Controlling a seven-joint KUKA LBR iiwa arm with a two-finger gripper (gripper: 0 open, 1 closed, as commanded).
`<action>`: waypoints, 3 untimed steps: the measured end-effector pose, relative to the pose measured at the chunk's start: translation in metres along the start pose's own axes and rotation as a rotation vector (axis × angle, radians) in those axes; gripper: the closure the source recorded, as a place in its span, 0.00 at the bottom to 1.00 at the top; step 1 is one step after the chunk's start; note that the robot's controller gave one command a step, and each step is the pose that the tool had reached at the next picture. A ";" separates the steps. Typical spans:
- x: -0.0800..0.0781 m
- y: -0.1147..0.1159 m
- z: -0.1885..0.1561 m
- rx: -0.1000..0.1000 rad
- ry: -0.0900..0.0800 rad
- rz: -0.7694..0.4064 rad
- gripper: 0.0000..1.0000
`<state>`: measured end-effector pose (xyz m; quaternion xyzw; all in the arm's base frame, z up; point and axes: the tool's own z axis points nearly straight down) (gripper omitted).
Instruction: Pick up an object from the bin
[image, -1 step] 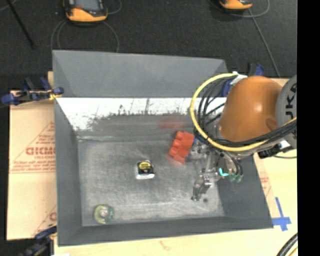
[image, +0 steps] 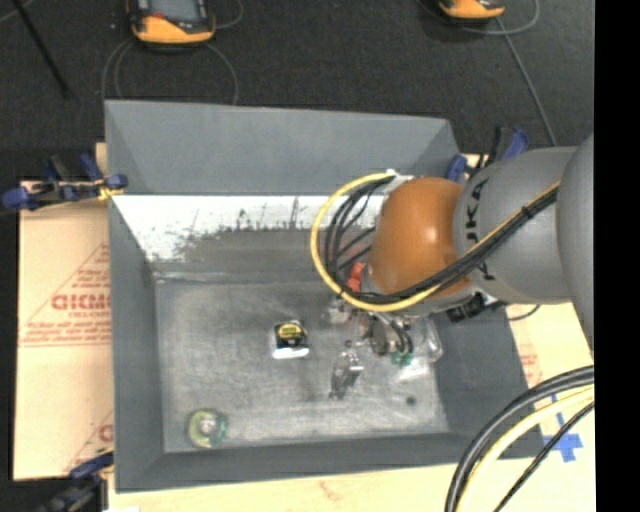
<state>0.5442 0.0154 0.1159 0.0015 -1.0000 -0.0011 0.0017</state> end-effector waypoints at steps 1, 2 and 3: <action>-0.037 0.036 0.043 0.006 -0.009 -0.120 0.00; -0.040 0.037 0.039 0.004 -0.021 -0.118 1.00; 0.029 0.055 -0.144 0.004 -0.012 -0.437 1.00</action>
Offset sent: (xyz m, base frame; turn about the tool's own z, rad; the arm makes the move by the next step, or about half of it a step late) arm 0.0333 0.0387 -0.0459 -0.1215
